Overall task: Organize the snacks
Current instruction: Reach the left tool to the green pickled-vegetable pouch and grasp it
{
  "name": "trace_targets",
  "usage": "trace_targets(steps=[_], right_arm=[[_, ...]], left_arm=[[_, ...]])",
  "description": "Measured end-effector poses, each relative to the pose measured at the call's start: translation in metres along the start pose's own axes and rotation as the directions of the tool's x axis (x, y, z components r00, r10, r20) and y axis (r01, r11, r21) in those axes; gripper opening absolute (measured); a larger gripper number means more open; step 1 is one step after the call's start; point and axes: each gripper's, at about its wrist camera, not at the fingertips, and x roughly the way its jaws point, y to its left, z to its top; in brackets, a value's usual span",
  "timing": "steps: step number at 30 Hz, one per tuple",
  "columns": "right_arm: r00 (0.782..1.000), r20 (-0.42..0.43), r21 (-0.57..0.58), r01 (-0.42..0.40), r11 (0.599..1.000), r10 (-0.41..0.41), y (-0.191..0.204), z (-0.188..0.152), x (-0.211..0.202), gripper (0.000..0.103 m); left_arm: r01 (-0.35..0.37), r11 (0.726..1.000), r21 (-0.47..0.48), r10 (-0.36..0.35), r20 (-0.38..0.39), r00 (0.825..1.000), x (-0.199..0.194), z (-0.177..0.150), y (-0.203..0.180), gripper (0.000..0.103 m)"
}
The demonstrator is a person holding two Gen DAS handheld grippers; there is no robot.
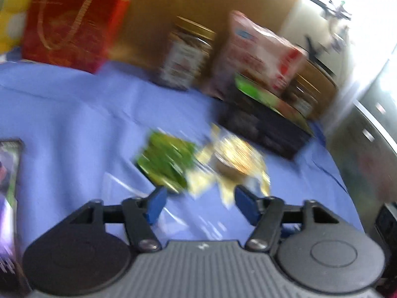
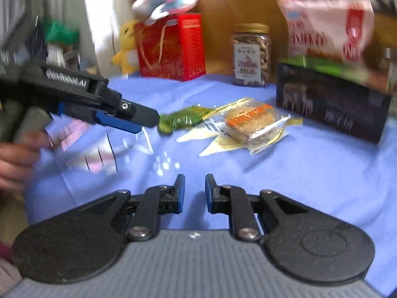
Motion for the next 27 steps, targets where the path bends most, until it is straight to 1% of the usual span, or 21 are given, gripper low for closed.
trace_targets(steps=[1,3,5,6,10,11,12,14,15,16,17,19,21,23,27], right_arm=[[0.999,-0.002,0.067,-0.038,0.997,0.038,-0.006,0.006,0.005,0.021],[0.994,-0.007,0.196,-0.104,0.975,0.107,-0.018,0.019,0.018,0.021],[0.988,-0.016,0.299,-0.143,0.943,0.155,-0.026,0.03,0.037,0.021],[0.985,-0.023,0.333,-0.152,0.93,0.17,-0.029,0.036,0.044,0.021],[0.978,-0.059,0.434,-0.157,0.887,0.202,-0.035,0.047,0.08,0.024],[0.975,-0.063,0.447,-0.165,0.879,0.215,-0.037,0.049,0.086,0.029],[0.972,-0.069,0.464,-0.168,0.87,0.224,-0.036,0.049,0.096,0.032],[0.966,-0.057,0.49,-0.193,0.85,0.252,-0.035,0.048,0.103,0.032],[0.966,-0.051,0.495,-0.197,0.846,0.254,-0.034,0.049,0.107,0.028],[0.968,-0.056,0.486,-0.189,0.853,0.246,-0.031,0.05,0.111,0.025],[0.97,-0.058,0.473,-0.183,0.862,0.237,-0.03,0.052,0.113,0.02],[0.972,-0.059,0.452,-0.177,0.874,0.228,-0.028,0.052,0.11,0.018],[0.973,-0.064,0.431,-0.173,0.886,0.221,-0.028,0.051,0.104,0.018],[0.975,-0.069,0.385,-0.17,0.907,0.212,-0.024,0.048,0.092,0.018],[0.977,-0.083,0.276,-0.168,0.946,0.198,-0.018,0.033,0.063,0.018]], left_arm=[[-0.016,1.0,-0.023,0.016,-0.001,1.0,0.004,0.009,0.009,0.067],[-0.007,0.998,-0.057,0.007,-0.014,1.0,0.013,0.02,0.024,0.067],[0.01,0.994,-0.107,-0.014,-0.034,0.999,0.023,0.031,0.038,0.065],[0.014,0.992,-0.126,-0.019,-0.043,0.999,0.03,0.034,0.042,0.064],[0.022,0.986,-0.165,-0.037,-0.084,0.996,0.051,0.036,0.052,0.06],[0.026,0.986,-0.162,-0.04,-0.083,0.996,0.055,0.034,0.052,0.06],[0.025,0.988,-0.152,-0.037,-0.074,0.997,0.054,0.032,0.05,0.06],[0.019,0.991,-0.133,-0.027,-0.063,0.998,0.054,0.03,0.047,0.059],[0.007,0.992,-0.129,-0.014,-0.054,0.998,0.054,0.029,0.045,0.053],[0.007,0.992,-0.129,-0.014,-0.054,0.998,0.054,0.028,0.045,0.052],[0.007,0.992,-0.129,-0.014,-0.053,0.999,0.052,0.027,0.044,0.051],[0.005,0.991,-0.135,-0.013,-0.052,0.999,0.05,0.025,0.044,0.048],[0.022,0.99,-0.142,-0.03,-0.059,0.998,0.048,0.022,0.044,0.046],[0.038,0.989,-0.141,-0.047,-0.065,0.997,0.044,0.016,0.039,0.046],[0.101,0.987,-0.121,-0.112,-0.084,0.99,0.033,-0.007,0.026,0.047]])
